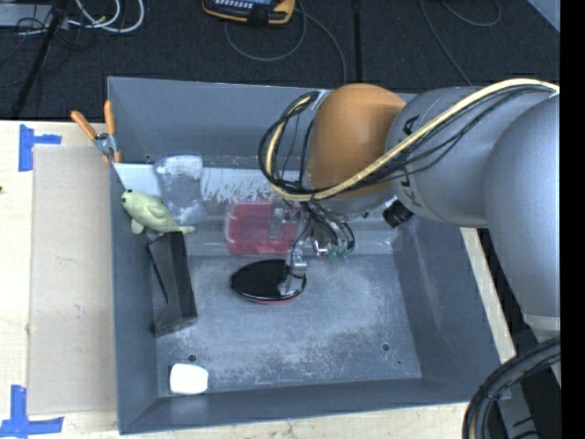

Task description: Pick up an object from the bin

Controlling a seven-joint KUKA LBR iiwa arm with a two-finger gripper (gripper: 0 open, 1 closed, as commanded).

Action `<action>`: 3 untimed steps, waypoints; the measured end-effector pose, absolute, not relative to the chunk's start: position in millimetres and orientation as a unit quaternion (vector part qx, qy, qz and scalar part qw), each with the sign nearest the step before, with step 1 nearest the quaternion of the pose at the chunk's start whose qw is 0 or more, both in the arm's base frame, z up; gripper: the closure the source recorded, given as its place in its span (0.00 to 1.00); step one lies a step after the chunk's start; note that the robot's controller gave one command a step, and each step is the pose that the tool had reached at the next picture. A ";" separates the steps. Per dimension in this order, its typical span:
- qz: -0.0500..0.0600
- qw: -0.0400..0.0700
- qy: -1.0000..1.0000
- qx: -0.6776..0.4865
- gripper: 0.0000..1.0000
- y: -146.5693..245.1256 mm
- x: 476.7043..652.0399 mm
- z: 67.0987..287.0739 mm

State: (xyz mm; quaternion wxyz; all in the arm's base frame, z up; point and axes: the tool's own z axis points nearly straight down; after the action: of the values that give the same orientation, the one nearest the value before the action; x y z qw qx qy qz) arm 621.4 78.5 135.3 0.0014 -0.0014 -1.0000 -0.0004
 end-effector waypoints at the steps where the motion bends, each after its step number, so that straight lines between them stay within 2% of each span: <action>1: 0.000 0.001 -1.000 -0.001 0.00 78.5 621.4 135.3; 2: -0.001 0.001 -1.000 0.002 0.00 76.0 597.9 89.2; 3: 0.002 0.011 -0.999 -0.036 1.00 104.6 602.6 68.1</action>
Offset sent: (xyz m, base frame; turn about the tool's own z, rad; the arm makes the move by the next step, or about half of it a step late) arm -0.0331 -0.0046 -0.0653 -0.0111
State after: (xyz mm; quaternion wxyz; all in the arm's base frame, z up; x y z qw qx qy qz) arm 602.6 104.6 68.1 0.0112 -0.0364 -0.9993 0.0021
